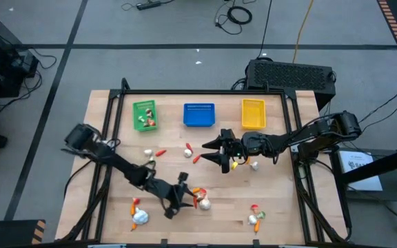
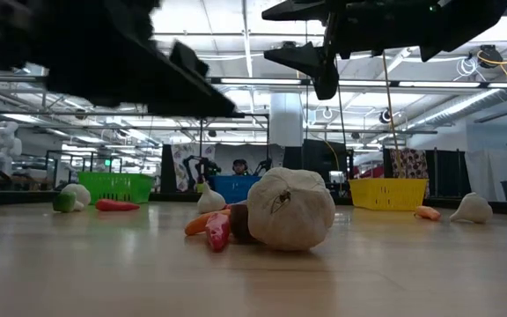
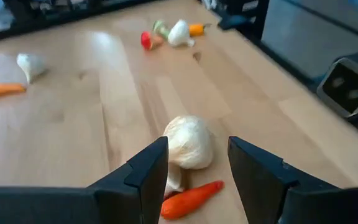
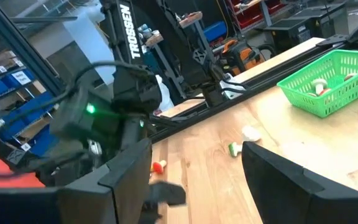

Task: Sort produce into baskets
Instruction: Put the orange mushroom into the green bin

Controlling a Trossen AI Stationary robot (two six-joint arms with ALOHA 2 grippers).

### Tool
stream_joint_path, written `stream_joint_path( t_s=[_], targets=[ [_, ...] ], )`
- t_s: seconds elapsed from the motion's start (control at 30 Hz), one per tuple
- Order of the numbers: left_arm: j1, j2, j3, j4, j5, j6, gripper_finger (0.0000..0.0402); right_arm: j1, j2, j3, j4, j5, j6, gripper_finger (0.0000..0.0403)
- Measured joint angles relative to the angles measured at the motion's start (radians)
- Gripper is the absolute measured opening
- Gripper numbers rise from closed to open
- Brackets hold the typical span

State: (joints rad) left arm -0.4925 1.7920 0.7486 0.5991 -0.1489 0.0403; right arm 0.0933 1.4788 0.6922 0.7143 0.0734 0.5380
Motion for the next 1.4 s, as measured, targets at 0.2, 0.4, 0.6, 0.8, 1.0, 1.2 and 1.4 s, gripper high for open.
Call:
stream_joint_path(
  t_s=[0.2,0.4,0.6,0.8,1.0,1.2,1.4],
  targets=[
    [0.054,0.066,0.059,-0.023,-0.008,0.019,0.0176,0.0,0.0,0.0,-0.003,0.0,-0.004,0.024],
    [0.131,0.071,0.09,-0.102,-0.011,-0.006,0.0176,0.0,0.0,0.0,-0.007,0.0,-0.004,0.024],
    [0.153,0.075,0.09,-0.158,0.032,-0.008,0.0176,0.0,0.0,0.0,-0.013,0.001,-0.008,0.024],
    [0.152,0.08,0.09,-0.133,0.07,-0.007,0.0176,0.0,0.0,0.0,-0.015,0.001,-0.008,0.024],
    [0.152,0.133,0.09,-0.1,0.069,-0.007,0.0176,0.0,0.0,0.0,-0.017,0.001,-0.008,0.024],
    [0.162,0.154,0.089,-0.069,0.069,0.0,0.0176,0.0,0.0,0.0,-0.022,0.001,-0.008,0.024],
    [0.167,0.153,0.089,-0.066,0.07,0.005,0.0176,0.0,0.0,0.0,-0.024,0.001,-0.011,0.024]
  ],
)
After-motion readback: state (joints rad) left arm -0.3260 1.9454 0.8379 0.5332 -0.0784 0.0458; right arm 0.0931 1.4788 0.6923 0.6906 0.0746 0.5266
